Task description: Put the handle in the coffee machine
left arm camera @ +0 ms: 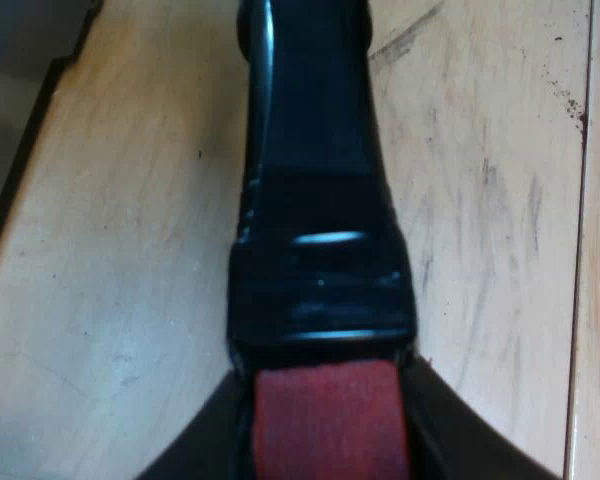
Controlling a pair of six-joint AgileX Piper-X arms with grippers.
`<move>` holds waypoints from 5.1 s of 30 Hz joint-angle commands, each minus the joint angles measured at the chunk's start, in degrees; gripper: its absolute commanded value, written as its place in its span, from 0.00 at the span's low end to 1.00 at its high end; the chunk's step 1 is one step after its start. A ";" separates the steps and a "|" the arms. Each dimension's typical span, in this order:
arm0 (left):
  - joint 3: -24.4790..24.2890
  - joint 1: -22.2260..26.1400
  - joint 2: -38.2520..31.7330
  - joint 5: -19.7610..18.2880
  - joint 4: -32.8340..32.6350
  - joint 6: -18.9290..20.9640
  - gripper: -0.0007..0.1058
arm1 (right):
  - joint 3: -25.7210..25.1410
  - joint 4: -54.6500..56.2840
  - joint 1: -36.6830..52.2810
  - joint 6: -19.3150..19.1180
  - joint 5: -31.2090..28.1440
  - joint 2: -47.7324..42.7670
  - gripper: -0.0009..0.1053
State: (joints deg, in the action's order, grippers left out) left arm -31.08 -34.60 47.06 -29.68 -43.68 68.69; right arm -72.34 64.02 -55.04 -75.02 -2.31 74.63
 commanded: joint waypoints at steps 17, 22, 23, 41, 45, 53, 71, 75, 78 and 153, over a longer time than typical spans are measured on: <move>-0.10 -0.07 -0.17 -0.70 -0.17 -0.57 0.01 | -0.45 -0.32 -0.11 -1.22 2.31 -0.98 0.79; -0.10 -0.07 -0.17 -0.70 -0.17 -0.57 0.01 | -0.58 -0.32 -0.11 -1.22 -0.22 -0.98 0.79; -0.10 0.18 -0.17 -0.70 -0.17 -0.57 0.01 | -0.58 -0.32 -0.11 -1.22 -0.64 -1.11 0.79; -3.17 18.15 -0.91 -7.41 -9.20 -10.98 0.01 | -1.68 -1.32 -2.08 -3.41 -9.98 -9.99 0.79; -4.35 24.28 -0.91 -9.50 -9.19 -12.16 0.01 | -1.68 -1.29 -7.93 -2.96 -16.87 -10.29 0.79; -5.03 31.03 -0.91 -11.35 -16.60 -21.34 0.01 | -1.12 -4.81 -19.03 5.18 -32.96 -10.14 0.79; -5.10 42.82 -0.11 -14.53 -19.16 -30.58 0.01 | -0.77 -22.04 -35.32 13.98 -61.51 5.20 0.79; -5.10 45.02 3.66 -16.65 -19.16 -31.40 0.01 | -0.77 -26.55 -35.32 13.98 -66.13 8.79 0.79; -5.29 45.42 5.84 -16.58 -19.16 -32.61 0.01 | -0.77 -29.87 -35.32 13.98 -67.90 10.84 0.79; -18.78 45.09 31.05 -25.95 -5.17 -36.40 0.01 | -0.77 -53.53 -24.43 2.81 -65.64 24.05 0.61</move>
State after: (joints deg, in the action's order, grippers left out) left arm -49.16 10.63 78.40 -51.95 -49.73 31.72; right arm -73.02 10.44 -79.76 -71.19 -68.27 99.02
